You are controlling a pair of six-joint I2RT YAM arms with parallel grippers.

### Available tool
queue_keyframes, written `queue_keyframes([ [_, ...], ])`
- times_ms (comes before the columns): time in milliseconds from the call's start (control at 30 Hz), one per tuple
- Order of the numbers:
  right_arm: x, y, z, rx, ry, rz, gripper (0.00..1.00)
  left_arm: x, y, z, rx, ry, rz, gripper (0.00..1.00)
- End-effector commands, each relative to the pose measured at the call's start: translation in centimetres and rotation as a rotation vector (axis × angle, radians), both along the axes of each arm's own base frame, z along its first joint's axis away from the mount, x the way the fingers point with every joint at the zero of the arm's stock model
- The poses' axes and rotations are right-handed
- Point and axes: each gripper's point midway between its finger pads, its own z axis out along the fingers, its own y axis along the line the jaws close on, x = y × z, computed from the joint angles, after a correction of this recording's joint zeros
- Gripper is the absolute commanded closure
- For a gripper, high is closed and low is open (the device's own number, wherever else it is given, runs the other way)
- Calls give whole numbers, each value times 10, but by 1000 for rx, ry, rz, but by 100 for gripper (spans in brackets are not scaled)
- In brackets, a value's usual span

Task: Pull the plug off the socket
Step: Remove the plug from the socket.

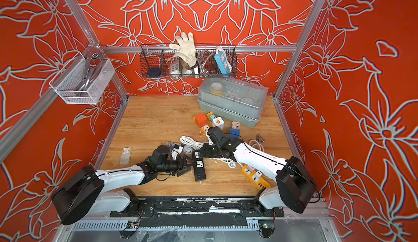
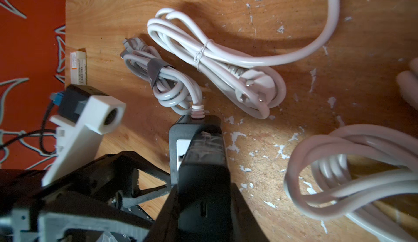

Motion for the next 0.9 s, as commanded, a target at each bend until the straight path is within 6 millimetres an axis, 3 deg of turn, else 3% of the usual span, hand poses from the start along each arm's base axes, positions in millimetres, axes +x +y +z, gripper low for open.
queue_keyframes([
  [0,7,20,28,147,-26,6,89,4,-15,10,-41,-34,-51,26],
  [100,7,20,26,149,-15,9,89,4,-20,1,-20,-7,-64,28],
  [300,4,20,15,140,15,16,88,5,-23,-12,-8,33,-69,42],
  [500,6,17,11,150,32,5,89,7,-23,-13,-14,43,-53,62],
  [633,4,9,14,151,30,-14,89,8,-15,-29,39,124,2,84],
  [767,-4,13,23,168,42,-26,89,6,-10,-46,67,225,35,86],
  [867,10,5,33,115,25,-39,88,0,-7,-62,118,277,17,87],
])
